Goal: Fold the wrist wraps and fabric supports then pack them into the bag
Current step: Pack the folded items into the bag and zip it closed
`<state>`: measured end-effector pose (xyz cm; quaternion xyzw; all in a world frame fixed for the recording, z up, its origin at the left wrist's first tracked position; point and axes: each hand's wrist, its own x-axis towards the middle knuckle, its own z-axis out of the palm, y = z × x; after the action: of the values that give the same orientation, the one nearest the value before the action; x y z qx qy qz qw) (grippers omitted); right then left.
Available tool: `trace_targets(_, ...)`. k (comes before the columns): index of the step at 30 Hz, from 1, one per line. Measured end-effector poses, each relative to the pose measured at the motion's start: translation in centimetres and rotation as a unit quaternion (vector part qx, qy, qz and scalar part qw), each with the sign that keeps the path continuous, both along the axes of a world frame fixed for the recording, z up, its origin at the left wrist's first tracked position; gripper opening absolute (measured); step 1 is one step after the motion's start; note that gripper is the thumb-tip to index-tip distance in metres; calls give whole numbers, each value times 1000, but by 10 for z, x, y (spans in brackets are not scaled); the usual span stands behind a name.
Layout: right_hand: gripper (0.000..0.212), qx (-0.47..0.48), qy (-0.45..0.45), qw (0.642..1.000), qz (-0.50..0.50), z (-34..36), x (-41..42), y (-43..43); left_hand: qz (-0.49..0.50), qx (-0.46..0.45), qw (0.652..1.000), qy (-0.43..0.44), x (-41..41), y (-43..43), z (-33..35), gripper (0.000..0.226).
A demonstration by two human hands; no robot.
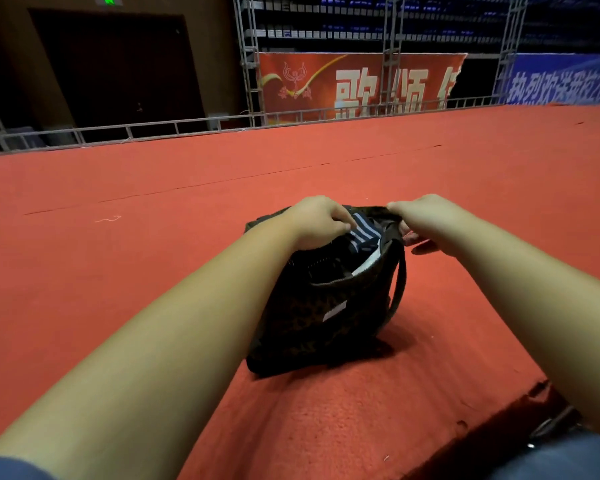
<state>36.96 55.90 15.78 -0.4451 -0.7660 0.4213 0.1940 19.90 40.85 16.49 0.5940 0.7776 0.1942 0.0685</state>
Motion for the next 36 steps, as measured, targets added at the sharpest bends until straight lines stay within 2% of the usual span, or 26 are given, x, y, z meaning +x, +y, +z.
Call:
trace_targets(4, 24, 12, -52, 998, 23, -5, 3, -2, 39, 17, 999, 27, -1, -11, 3, 31)
trace_targets(8, 43, 177, -85, 980, -36, -7, -6, -10, 131, 30, 984, 120, -20, -34, 15, 35)
trace_targets(9, 45, 220, -69, 972, -50, -7, -10, -14, 143, -2, 978, 150, -25, -43, 20, 30)
trace_targets(11, 39, 289, -35, 956, -18, -4, -20, -27, 153, -84, 960, 218, -32, -62, 27, 11)
trace_targets(12, 35, 305, -29, 952, 14, -2, -26, -34, 152, -119, 951, 244, -35, -71, 29, 9)
trace_targets(13, 32, 306, -21, 951, 45, 0, -33, -42, 154, -152, 941, 260, -37, -79, 31, 20)
trace_targets(15, 29, 286, -23, 954, 90, 1, -46, -57, 147, -202, 936, 249, -43, -91, 31, 34)
trace_targets(18, 26, 279, -27, 945, 171, -3, -56, -79, 123, -245, 941, 201, -48, -104, 29, 24)
trace_targets(22, 30, 331, -49, 911, 240, -12, -63, -97, 123, -248, 949, 154, -54, -118, 26, 23)
trace_targets(26, 35, 353, -55, 897, 259, -15, -67, -103, 108, -240, 953, 148, -59, -124, 21, 15)
trace_targets(28, 36, 365, -62, 900, 231, -11, -68, -94, 106, -217, 957, 160, -54, -120, 20, 15)
trace_targets(31, 34, 364, -69, 921, 118, -3, -63, -64, 108, -137, 961, 216, -42, -102, 25, 32)
trace_targets(32, 35, 355, -82, 928, 77, 0, -58, -52, 102, -100, 963, 229, -35, -93, 26, 30)
trace_targets(34, 37, 322, -119, 939, 5, 1, -45, -24, 75, -40, 974, 212, -17, -70, 30, 17)
trace_targets(36, 39, 269, -166, 948, -34, -3, -33, 1, 39, -14, 985, 168, 4, -42, 34, 21)
